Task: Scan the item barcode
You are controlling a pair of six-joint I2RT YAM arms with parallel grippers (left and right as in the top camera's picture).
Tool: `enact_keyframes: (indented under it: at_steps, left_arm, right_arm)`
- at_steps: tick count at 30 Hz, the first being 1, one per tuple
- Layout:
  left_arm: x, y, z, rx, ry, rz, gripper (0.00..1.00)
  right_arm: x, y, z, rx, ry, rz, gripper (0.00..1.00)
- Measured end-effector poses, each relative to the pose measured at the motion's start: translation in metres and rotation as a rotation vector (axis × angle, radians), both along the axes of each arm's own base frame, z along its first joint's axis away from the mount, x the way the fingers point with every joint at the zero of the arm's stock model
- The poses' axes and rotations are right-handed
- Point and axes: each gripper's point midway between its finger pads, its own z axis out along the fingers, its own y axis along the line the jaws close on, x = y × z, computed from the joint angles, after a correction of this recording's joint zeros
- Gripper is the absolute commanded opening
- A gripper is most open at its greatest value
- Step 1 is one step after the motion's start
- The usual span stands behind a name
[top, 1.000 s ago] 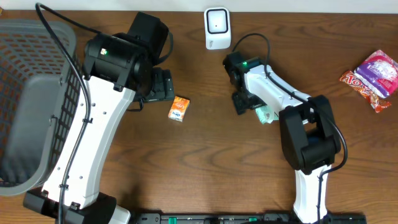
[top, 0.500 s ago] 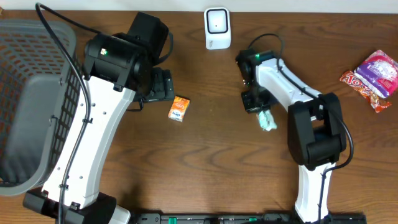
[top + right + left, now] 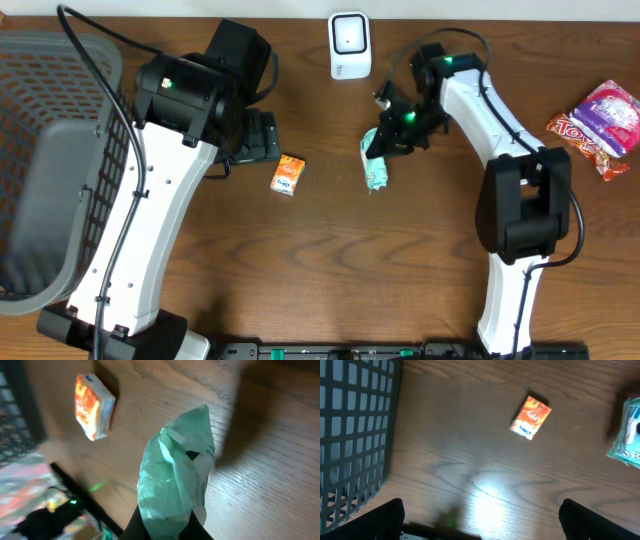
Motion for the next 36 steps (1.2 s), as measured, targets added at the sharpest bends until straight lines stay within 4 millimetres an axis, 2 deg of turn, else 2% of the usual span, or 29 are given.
enact_keyframes:
  at_steps: [4, 6, 9, 11, 15, 19, 23, 26, 28, 30, 36]
  left_arm:
    - [0.0, 0.0, 0.0, 0.0, 0.0, 0.0, 0.98]
    - [0.0, 0.0, 0.0, 0.0, 0.0, 0.0, 0.98]
    - [0.0, 0.0, 0.0, 0.0, 0.0, 0.0, 0.98]
    - [0.0, 0.0, 0.0, 0.0, 0.0, 0.0, 0.98]
    - [0.0, 0.0, 0.0, 0.0, 0.0, 0.0, 0.98]
    - [0.0, 0.0, 0.0, 0.0, 0.0, 0.0, 0.98]
    - [0.0, 0.0, 0.0, 0.0, 0.0, 0.0, 0.98]
    - [0.0, 0.0, 0.0, 0.0, 0.0, 0.0, 0.98]
    - [0.0, 0.0, 0.0, 0.0, 0.0, 0.0, 0.98]
    - [0.0, 0.0, 0.0, 0.0, 0.0, 0.0, 0.98]
    - [0.0, 0.0, 0.0, 0.0, 0.0, 0.0, 0.98]
  right_arm:
    - [-0.014, -0.005, -0.023, 0.076, 0.063, -0.035, 0.02]
    - [-0.021, -0.01, -0.033, 0.09, 0.091, -0.054, 0.21]
    - [-0.025, -0.028, -0.04, 0.077, 0.13, -0.093, 0.27]
    - [-0.029, -0.047, -0.04, 0.038, 0.175, -0.129, 0.31]
    - [-0.032, -0.081, -0.031, -0.066, 0.237, -0.17, 0.51]
    - [-0.028, -0.098, -0.017, -0.17, 0.232, -0.177, 0.54]
    - [-0.03, -0.093, -0.007, -0.216, 0.199, -0.141, 0.54]
    - [-0.033, -0.079, -0.008, -0.253, 0.175, -0.086, 0.61]
    - [-0.034, -0.07, -0.012, -0.299, 0.151, -0.057, 0.73]
    - [-0.034, -0.062, -0.017, -0.364, 0.125, -0.038, 0.79]
    - [-0.034, -0.05, -0.028, -0.587, 0.061, -0.048, 0.79]
